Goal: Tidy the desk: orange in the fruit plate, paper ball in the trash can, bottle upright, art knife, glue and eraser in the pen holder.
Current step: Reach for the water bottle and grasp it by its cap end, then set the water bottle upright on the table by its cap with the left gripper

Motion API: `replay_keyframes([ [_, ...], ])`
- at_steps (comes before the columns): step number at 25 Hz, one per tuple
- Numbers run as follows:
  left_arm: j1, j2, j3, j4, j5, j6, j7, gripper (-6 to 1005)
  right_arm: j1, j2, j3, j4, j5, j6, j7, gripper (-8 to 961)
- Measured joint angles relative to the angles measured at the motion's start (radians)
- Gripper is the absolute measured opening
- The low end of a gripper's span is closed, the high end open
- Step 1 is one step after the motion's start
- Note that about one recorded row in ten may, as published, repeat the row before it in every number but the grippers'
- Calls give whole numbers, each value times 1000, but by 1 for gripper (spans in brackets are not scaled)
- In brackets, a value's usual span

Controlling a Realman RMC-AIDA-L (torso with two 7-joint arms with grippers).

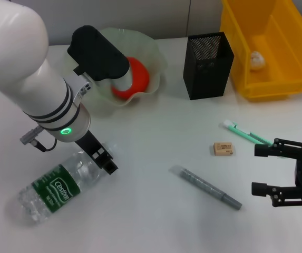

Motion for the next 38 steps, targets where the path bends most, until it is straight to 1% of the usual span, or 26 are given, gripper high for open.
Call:
replay_keyframes([
  [5, 3, 0, 9, -1, -8, -19, 20, 788, 5, 0, 0, 8, 0, 12, 0, 831],
  [8, 5, 0, 9, -1, -8, -20, 21, 572, 5, 1, 0, 9, 0, 15, 0, 831],
  [13, 9, 0, 10, -1, -8, -21, 22, 453, 7, 1, 0, 13, 1, 16, 0, 831],
  [18, 19, 0, 8, 14, -9, -23, 24, 450, 17, -1, 5, 27, 2, 17, 0, 831],
  [21, 39, 2, -4, 50, -23, -20, 37, 450, 18, -1, 6, 29, 2, 17, 0, 831],
  [23, 69, 5, -28, 101, -45, -14, 56, 450, 19, 0, 7, 29, 3, 17, 0, 831],
  [24, 109, 7, -76, 162, -66, -3, 88, 450, 19, 0, 7, 30, 5, 17, 3, 831],
  [25, 109, 7, -76, 162, -66, -3, 88, 450, 19, 0, 7, 30, 5, 17, 3, 831],
  [26, 128, 8, -100, 188, -74, 5, 105, 450, 19, 0, 7, 30, 6, 16, 5, 831],
  [27, 175, 9, -153, 246, -96, 19, 146, 450, 19, 0, 9, 30, 9, 14, 12, 831],
  [28, 175, 9, -153, 246, -96, 19, 146, 450, 19, 0, 9, 30, 9, 14, 12, 831],
  [29, 225, 9, -192, 296, -123, 24, 189, 449, 21, 0, 10, 28, 11, 13, 18, 831],
  [31, 225, 9, -192, 296, -123, 24, 189, 449, 23, 0, 10, 28, 13, 12, 22, 831],
  [32, 258, 9, -217, 329, -149, 25, 222, 449, 25, 0, 10, 28, 16, 12, 27, 831],
  [33, 258, 9, -217, 329, -149, 25, 222, 449, 27, 0, 11, 28, 19, 12, 32, 831],
  [34, 356, 10, -298, 403, -260, 23, 327, 449, 30, 0, 11, 24, 28, 9, 48, 831],
  [35, 356, 10, -298, 403, -260, 23, 327, 449, 30, 0, 11, 24, 28, 9, 48, 831],
  [36, 416, 10, -362, 413, -338, 21, 401, 449, 32, 0, 11, 23, 33, 7, 55, 831],
  [37, 430, 11, -379, 415, -361, 20, 423, 449, 34, 0, 11, 21, 38, 5, 63, 831],
  [38, 460, 11, -411, 415, -410, 19, 468, 449, 36, 0, 11, 19, 44, 4, 72, 831],
])
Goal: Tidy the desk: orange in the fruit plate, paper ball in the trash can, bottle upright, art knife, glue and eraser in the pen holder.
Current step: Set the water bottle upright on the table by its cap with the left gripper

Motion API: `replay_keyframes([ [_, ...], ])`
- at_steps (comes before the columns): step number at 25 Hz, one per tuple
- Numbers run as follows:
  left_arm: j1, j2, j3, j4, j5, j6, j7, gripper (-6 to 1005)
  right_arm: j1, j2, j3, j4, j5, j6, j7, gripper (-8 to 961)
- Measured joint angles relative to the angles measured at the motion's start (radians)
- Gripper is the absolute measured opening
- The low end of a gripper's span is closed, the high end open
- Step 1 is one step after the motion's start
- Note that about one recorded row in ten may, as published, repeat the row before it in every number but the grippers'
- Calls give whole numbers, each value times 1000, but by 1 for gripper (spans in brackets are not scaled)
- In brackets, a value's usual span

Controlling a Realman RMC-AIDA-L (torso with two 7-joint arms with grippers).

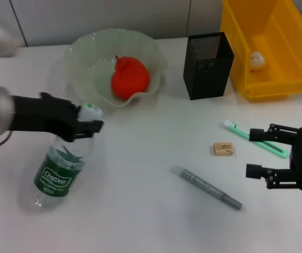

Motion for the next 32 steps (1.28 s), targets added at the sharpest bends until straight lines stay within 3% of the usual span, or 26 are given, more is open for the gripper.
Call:
replay_keyframes([
  [6, 170, 0, -151, -17, -325, -6, 297, 441, 8, 0, 0, -7, 31, -11, 35, 831],
  [12, 239, 1, -193, -76, -474, 1, 476, 442, 6, 1, 7, 0, 66, -14, 37, 832],
  [21, 249, 2, -231, -265, -618, 13, 687, 444, 2, 3, 9, 16, 71, -14, 37, 832],
  [32, 252, -1, -228, -335, -639, 23, 786, 445, 8, 4, 3, 42, 71, -10, 32, 832],
])
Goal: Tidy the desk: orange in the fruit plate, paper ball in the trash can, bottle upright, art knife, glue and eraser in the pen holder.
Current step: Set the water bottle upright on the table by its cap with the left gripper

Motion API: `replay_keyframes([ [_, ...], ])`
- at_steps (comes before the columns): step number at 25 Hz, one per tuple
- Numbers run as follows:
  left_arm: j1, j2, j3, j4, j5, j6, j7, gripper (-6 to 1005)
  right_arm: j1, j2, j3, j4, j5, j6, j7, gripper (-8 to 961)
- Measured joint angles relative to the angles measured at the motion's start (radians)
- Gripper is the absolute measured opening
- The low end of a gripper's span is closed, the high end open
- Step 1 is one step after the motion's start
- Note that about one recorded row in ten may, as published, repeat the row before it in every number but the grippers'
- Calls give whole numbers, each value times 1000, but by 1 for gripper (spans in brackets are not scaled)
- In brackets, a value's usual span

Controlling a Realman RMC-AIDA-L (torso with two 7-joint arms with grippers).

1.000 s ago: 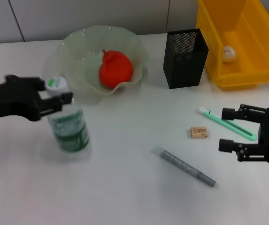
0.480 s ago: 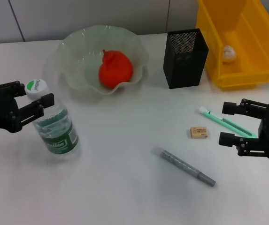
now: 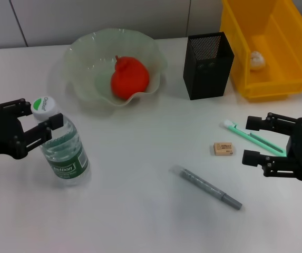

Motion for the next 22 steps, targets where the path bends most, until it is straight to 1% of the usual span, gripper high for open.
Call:
replay_keyframes([
  [14, -11, 3, -8, -132, -105, 7, 142, 447, 1, 1, -4, 3, 0, 3, -4, 832],
  [22, -16, 4, -16, -160, -113, 13, 157, 448, 4, 1, -4, 3, 0, 6, -4, 832],
])
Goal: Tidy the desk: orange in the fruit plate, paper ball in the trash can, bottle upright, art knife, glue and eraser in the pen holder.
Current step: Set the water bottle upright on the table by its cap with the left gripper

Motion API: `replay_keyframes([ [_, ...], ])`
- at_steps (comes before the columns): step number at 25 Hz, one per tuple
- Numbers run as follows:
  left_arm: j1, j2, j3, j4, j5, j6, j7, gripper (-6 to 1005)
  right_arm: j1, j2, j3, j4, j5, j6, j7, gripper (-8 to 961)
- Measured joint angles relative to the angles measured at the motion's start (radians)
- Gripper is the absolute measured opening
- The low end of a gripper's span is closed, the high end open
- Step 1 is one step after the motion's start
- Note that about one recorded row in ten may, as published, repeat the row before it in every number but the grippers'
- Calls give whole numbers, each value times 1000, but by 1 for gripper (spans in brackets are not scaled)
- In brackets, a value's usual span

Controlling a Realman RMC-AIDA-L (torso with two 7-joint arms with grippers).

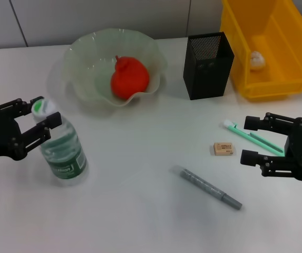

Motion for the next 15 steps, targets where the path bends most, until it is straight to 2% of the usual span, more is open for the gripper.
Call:
replay_keyframes([
  [7, 0, 0, -1, -11, -1, 3, 1, 480, 6, -1, 0, 14, 0, 2, 0, 832],
  [10, 1, 1, -1, -12, -2, 14, 2, 597, 6, -2, 0, 14, 0, 2, 0, 832],
  [15, 8, 2, -6, -12, -2, 33, 12, 680, 6, -2, 0, 14, 0, 2, -1, 832],
])
